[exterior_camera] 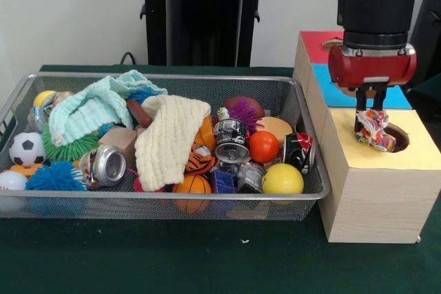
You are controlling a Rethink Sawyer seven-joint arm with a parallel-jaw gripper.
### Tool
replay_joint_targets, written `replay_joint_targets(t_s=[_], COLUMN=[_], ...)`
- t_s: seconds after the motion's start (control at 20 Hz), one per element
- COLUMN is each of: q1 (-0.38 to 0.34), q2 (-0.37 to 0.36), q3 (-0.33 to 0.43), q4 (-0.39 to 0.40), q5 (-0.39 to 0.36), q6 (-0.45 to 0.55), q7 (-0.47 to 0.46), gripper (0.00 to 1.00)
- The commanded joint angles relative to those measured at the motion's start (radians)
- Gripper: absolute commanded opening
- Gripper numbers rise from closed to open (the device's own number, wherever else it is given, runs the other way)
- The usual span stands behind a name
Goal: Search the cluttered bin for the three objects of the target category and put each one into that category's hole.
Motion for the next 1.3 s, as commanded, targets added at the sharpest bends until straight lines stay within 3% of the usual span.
replay_joint_targets(t_s=[0.05,1.2,1.25,1.3], q1=[-0.018,0.027,0.033,0.034], q2=[0.022,0.014,0.017,0.017], q3=[0.069,0.053,0.041,0.039], q4=[0.078,0.054,0.052,0.051], q5=[0.065,0.110,0.106,0.102], q6=[0.075,0.130,0.130,0.128], q7=[0.199,0.176,0.174,0.171], gripper=[0.00,0.00,1.00,1.00])
